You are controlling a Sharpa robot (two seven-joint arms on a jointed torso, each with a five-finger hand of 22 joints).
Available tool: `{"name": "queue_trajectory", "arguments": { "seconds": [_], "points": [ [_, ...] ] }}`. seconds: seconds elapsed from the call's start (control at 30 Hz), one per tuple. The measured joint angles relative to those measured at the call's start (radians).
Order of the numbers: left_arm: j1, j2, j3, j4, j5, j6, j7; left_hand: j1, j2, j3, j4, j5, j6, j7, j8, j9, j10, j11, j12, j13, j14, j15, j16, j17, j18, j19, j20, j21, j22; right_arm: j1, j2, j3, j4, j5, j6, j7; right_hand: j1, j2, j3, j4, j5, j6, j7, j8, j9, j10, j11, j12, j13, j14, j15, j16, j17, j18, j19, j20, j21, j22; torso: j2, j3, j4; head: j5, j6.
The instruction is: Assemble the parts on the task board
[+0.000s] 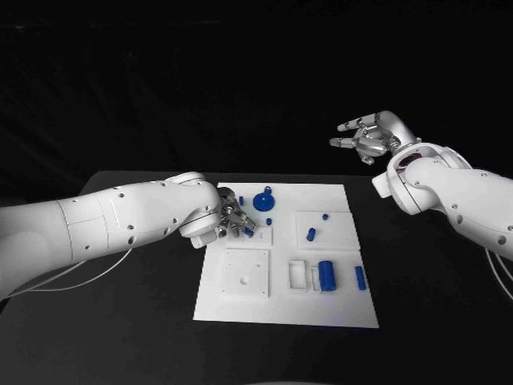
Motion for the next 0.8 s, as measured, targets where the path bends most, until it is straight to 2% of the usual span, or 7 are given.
{"name": "queue_trajectory", "arguments": {
  "seconds": [0.8],
  "points": [
    [-0.002,-0.008,0.001,0.014,-0.020,0.007,-0.004,0.000,0.000,-0.001,-0.001,0.004,0.004,0.004,0.000,0.008,0.000,0.000,0.004,-0.001,0.006,-0.002,0.000,0.003,0.000,0.004,0.004,-0.008,0.010,0.000,0.009,0.000,-0.009,0.000,0.013,-0.006,0.000,0.000,-0.011,0.006,0.000,-0.002,-0.002,0.000,0.000,0.000,0.000,0.000,-0.001,0.000,0.000,-0.005,-0.001,0.000,0.000,0.000,0.000,0.000,0.000,0.0004,-0.0002,0.001,-0.005]
  ]
}}
